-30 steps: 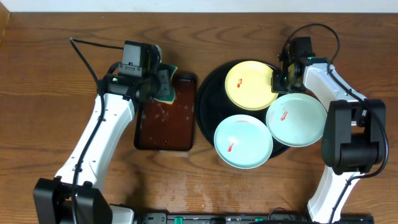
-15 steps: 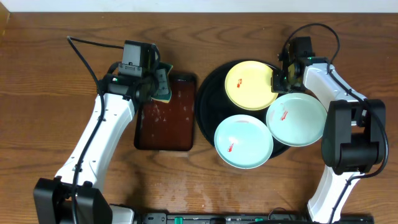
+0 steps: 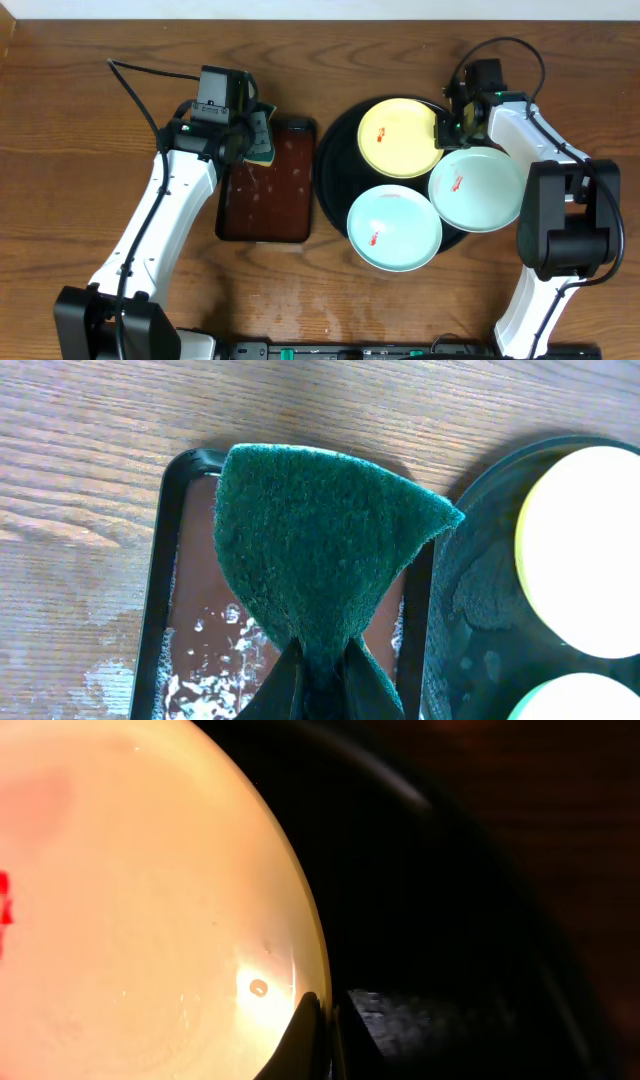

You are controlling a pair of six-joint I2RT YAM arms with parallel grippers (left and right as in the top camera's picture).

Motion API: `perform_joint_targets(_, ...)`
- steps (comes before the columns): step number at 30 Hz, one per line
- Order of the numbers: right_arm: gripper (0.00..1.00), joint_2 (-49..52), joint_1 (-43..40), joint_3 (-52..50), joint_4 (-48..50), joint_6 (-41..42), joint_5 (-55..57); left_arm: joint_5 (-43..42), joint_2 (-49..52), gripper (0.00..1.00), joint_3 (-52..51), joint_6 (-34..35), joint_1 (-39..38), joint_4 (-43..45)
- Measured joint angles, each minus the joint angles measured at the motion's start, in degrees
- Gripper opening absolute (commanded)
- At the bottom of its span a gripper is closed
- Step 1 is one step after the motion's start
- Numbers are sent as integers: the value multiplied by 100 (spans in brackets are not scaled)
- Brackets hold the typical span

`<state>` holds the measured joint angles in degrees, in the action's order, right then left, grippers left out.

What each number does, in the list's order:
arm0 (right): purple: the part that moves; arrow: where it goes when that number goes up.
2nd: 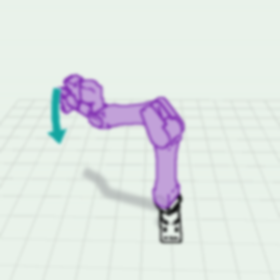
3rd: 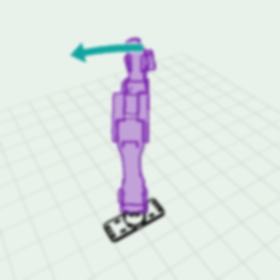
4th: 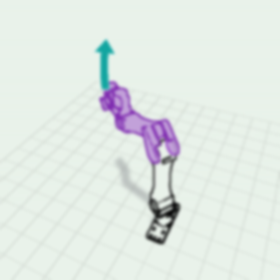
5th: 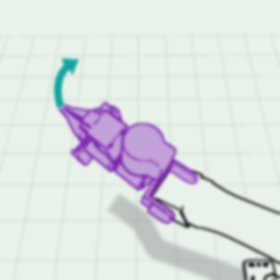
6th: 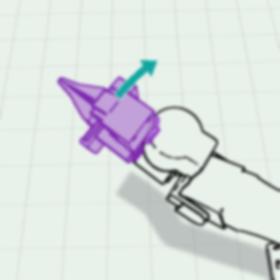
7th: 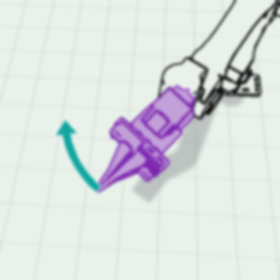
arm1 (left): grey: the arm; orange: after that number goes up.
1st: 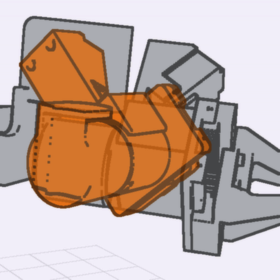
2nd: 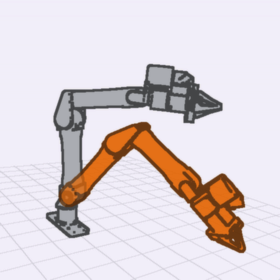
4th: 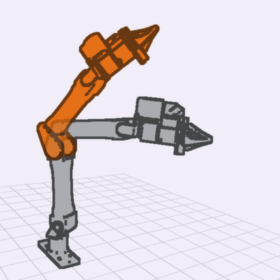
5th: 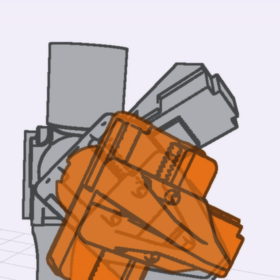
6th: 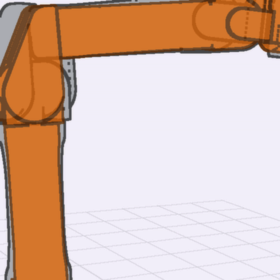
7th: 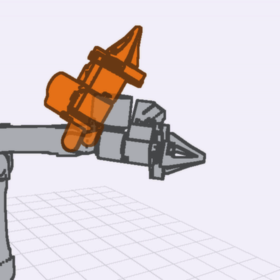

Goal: Clean dirty plates on tray and stack at the side
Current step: 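Tilt yellow plate with right gripper and move sponge over it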

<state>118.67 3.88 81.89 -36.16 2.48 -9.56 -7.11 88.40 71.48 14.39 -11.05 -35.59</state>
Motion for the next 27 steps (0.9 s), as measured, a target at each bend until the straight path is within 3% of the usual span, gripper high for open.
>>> perform_joint_targets(9, 1, 0, 4, 0, -22, -516, -492, 0, 0, 7, 2, -120, 0, 2)
perform_joint_targets(21, 1, 0, 7, 0, -20, -608, -551, 0, 0, 7, 0, -122, 0, 7)
perform_joint_targets(27, 1, 0, 7, 0, -17, -608, -579, 46, 2, 7, 0, -133, 0, 420)
